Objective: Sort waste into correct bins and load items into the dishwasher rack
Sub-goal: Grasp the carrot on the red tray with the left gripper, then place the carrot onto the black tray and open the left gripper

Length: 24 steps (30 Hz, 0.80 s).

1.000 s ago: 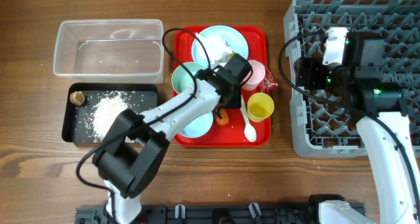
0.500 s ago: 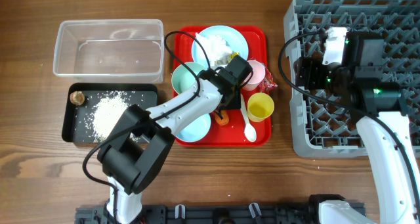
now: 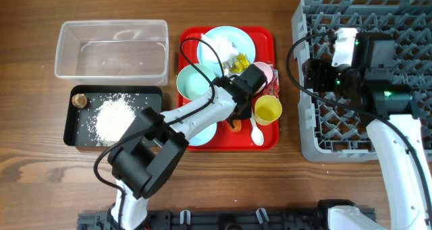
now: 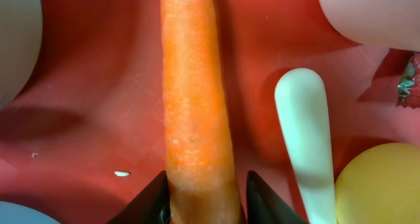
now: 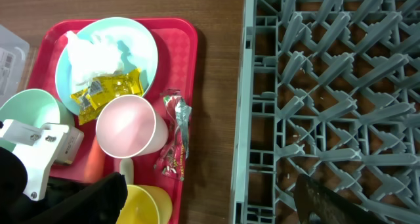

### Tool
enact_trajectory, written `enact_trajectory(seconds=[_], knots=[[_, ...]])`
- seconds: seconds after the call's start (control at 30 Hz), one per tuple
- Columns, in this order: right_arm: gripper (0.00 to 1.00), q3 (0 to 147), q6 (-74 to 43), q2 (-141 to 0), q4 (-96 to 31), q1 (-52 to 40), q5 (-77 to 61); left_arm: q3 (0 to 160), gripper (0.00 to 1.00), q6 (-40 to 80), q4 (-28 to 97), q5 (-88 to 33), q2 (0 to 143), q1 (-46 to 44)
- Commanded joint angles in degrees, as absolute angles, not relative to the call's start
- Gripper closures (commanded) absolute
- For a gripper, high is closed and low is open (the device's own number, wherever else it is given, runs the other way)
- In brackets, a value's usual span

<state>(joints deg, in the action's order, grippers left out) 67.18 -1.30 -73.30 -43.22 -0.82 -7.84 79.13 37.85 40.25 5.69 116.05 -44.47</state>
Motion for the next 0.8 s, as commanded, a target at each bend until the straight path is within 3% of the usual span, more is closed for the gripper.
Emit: enact_trajectory(seconds=[0.0, 0.33, 0.5, 0.67, 0.77], knots=[[0.16, 67.77, -1.87, -73.67, -43.13, -0.80, -7.64, 79.57, 0.66, 37.95, 40.25, 5.41, 116.88, -44.10], [0.16, 67.77, -1.69, -73.67, -43.11, -0.80, -7.66, 86.39, 0.73, 36.01, 52.53, 5.45, 102.30, -37.01], [0.16, 67.77, -1.69, -73.67, -43.11, -0.80, -7.68, 86.39, 0.77, 35.92, 58.67, 6.26, 92.01, -28.18], [0.14, 67.77, -1.69, -73.67, -42.89, -0.80, -7.68, 86.19, 0.80, 35.57, 73.78, 15.62, 91.02, -19.53], [0.15, 67.77, -1.69, -73.67, -42.89, -0.80, -7.68, 84.27, 0.80, 37.43, 76.75, 16.45, 91.02, -12.73]])
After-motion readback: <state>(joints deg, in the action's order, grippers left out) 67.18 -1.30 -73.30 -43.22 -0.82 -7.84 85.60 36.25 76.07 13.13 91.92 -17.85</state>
